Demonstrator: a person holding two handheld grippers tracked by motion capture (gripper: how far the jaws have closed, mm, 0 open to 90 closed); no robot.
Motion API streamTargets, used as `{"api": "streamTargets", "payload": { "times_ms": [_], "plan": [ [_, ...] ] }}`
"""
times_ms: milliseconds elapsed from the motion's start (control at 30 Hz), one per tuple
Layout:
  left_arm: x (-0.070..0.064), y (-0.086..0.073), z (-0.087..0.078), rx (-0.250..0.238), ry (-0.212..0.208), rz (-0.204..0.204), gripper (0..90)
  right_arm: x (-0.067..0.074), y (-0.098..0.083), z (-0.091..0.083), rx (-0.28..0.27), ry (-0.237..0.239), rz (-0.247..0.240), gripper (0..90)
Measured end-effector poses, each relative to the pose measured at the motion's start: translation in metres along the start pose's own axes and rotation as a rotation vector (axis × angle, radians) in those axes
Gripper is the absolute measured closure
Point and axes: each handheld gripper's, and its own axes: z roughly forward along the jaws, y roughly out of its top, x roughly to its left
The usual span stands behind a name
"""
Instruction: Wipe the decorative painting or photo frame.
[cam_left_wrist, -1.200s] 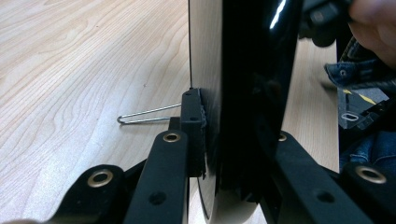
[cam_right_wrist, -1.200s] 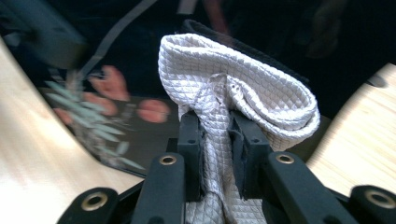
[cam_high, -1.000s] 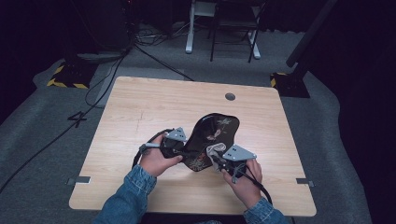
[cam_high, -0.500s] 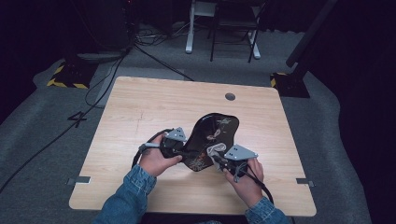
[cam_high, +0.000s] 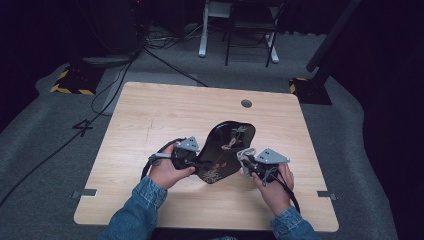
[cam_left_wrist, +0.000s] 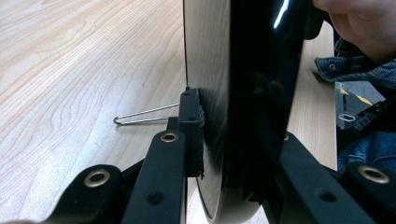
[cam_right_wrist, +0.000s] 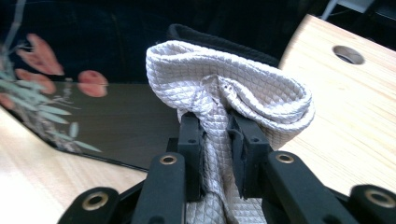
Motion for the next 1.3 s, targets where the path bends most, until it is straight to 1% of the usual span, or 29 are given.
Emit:
{"api": "streamTargets", "payload": {
  "times_ms": [100,167,233,300,400,500,533,633,700,800,833,933,1067,1300],
  "plan": [
    [0.000,0.000,0.000,0.002,0.003,0.002,78.1,-0.003,-0.001,-0.001,-0.002,-0.006,0.014,75.4],
    [-0.001,0.000,0.000,0.000,0.007,0.000,78.3,0.000,0.000,-0.001,0.004,-0.017,-0.001,75.4],
    [-0.001,0.001,0.000,0.000,0.007,-0.002,78.5,0.003,0.000,-0.001,0.008,-0.013,-0.002,75.3],
    [0.000,0.001,0.000,0.004,0.005,-0.002,78.5,0.008,0.000,0.001,0.008,0.008,-0.005,75.2],
    [0.000,0.001,0.000,0.006,0.005,-0.002,78.6,0.019,0.001,0.003,0.010,0.036,-0.027,75.1],
    [0.000,0.001,0.000,0.005,0.005,-0.003,78.7,0.034,0.003,0.006,0.015,0.067,-0.060,75.0],
    [0.000,0.001,0.000,0.005,0.005,-0.003,78.8,0.038,0.003,0.007,0.015,0.079,-0.071,74.9],
    [0.000,0.001,0.000,0.005,0.007,-0.003,79.4,0.048,0.003,0.009,0.019,0.095,-0.106,74.8],
    [0.000,0.001,0.000,0.005,0.009,-0.001,79.6,0.052,0.003,0.009,0.019,0.112,-0.116,74.7],
    [0.000,0.001,0.000,0.006,0.008,0.001,79.7,0.056,0.002,0.011,0.014,0.117,-0.130,74.8],
    [0.000,0.001,0.000,0.005,0.007,0.001,79.7,0.056,0.002,0.011,0.012,0.120,-0.132,74.9],
    [0.000,0.001,0.000,0.002,0.006,-0.003,79.6,0.051,0.001,0.011,0.008,0.136,-0.111,75.3],
    [0.000,0.000,0.000,0.001,0.004,-0.005,79.3,0.044,0.000,0.010,0.012,0.113,-0.110,75.4],
    [0.000,0.000,0.000,0.000,0.003,-0.003,79.1,0.024,-0.006,0.006,0.021,0.056,-0.075,75.4]
  ]
}}
